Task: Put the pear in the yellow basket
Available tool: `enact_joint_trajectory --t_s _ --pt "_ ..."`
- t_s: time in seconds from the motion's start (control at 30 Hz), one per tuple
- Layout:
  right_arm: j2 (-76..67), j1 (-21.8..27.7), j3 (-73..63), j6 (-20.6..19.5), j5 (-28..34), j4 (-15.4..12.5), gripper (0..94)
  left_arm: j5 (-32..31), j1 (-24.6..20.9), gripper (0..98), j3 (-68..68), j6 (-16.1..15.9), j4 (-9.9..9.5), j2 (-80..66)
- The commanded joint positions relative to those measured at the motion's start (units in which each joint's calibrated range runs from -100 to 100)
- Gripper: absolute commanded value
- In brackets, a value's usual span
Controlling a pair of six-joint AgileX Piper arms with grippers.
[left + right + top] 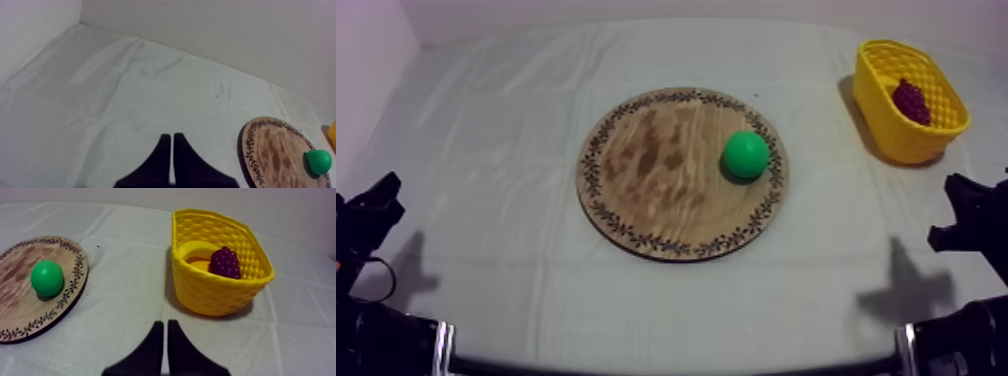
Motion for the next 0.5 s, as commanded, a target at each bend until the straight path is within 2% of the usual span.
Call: enact_joint_trajectory --t_s 0.0,0.33,0.47 --pt "-0.02 -0.15 0.05 1.14 -0.01 0.02 0.5 -0.01 0.08 0.1 0.0 -0.01 -0.02 0.0" --pt "-0.02 -0.15 0.05 1.75 -0.03 0.02 0.5 -0.01 0.08 0.1 0.0 -0.01 -0.02 0.0" --pt "0.32 -0.47 -0.22 4.04 -2.4 -1.03 0.5 -0.01 0.08 0.1 0.0 -0.01 -0.02 0.0"
